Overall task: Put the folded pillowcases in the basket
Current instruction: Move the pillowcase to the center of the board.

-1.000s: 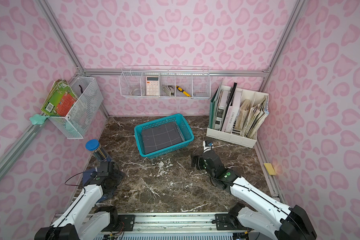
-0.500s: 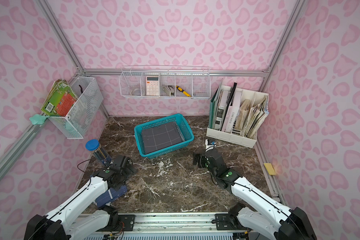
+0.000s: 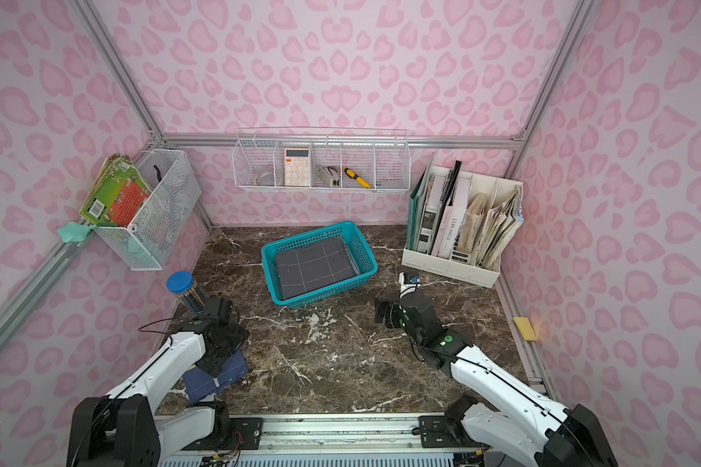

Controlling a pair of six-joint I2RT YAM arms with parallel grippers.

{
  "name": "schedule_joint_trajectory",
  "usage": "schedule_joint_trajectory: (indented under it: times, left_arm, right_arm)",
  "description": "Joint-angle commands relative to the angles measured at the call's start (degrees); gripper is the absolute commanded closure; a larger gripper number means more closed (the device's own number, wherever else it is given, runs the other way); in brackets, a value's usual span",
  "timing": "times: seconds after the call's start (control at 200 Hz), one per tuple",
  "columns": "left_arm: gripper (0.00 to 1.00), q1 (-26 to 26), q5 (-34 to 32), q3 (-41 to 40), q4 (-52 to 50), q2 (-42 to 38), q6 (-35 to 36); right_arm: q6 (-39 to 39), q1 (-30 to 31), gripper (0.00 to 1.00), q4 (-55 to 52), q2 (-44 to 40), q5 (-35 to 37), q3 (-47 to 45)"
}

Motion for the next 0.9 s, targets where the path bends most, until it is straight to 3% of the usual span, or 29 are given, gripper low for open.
schedule_joint_trajectory:
  times: [0.0,0.28,0.545,0.685,0.895]
  left_arm:
    - [0.01,-4.58,5.25,-2.13,4.72,2.03,-3.01]
    - [0.01,-27.35,-0.46,-2.99,8.39,3.33,-13.17]
    - [0.01,-43.54,-3.82,7.14,8.11,11.46,-11.61]
    - [0.01,-47.35,-6.07,10.77,5.84,10.87,-8.77]
    - [0.01,-45.3,-13.68,10.71,-2.15,0.95,-5.33]
  right_arm:
    - [-0.03,-0.31,0.01,1.71,-0.52,0.43,-0.89]
    - [-0.17,-1.5,0.01,2.44,-0.39,-0.37,-1.49]
    - [0.14,-1.52,0.01,2.67,-0.39,-0.81,-1.66]
    - [0.32,-1.57,0.01,2.44,-0.66,-1.07,-1.66]
    - [1.63,-0.96,0.01,4.23,0.39,-4.3,-2.79]
